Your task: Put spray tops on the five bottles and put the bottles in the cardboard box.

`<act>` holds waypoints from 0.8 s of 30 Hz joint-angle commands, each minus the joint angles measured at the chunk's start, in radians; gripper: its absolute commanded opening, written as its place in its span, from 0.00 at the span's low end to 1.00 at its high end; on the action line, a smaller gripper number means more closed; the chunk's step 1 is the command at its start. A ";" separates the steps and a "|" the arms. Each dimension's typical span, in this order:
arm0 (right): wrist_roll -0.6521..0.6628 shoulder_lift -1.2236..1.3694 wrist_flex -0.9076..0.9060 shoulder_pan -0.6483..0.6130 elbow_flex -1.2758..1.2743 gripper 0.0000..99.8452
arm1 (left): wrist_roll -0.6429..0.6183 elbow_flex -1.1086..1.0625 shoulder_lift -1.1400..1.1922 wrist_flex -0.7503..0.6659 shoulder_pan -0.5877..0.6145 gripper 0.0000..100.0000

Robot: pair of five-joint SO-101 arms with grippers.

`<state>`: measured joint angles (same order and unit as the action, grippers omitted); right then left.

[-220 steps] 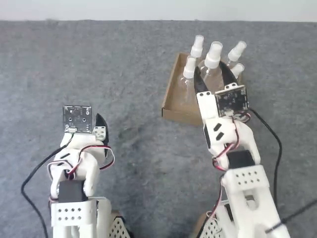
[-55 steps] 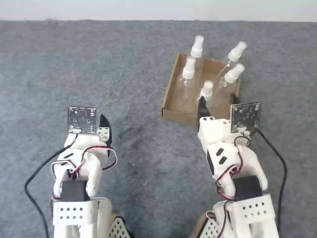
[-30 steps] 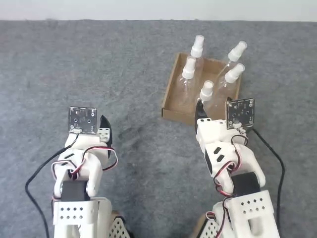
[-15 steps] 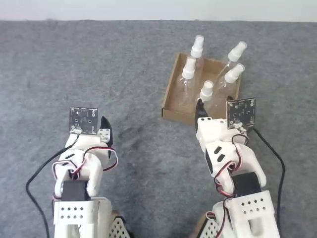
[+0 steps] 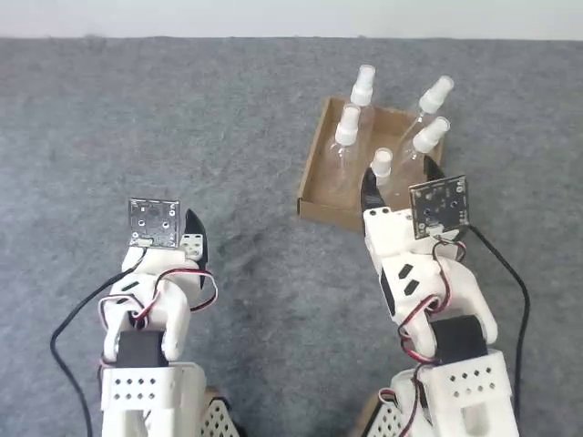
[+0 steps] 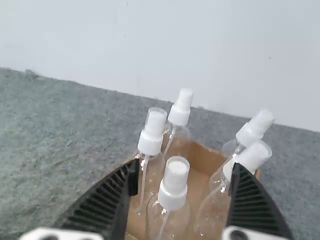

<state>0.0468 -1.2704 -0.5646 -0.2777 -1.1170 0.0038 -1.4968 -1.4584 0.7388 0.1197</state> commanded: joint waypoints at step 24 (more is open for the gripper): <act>0.020 0.708 -0.165 -0.018 0.443 0.24 | 0.005 0.007 -0.017 -0.031 -0.002 0.06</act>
<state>0.0545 -0.5646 -0.7841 -0.2961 -0.7411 0.0038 -1.4968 -1.4584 0.7388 0.1197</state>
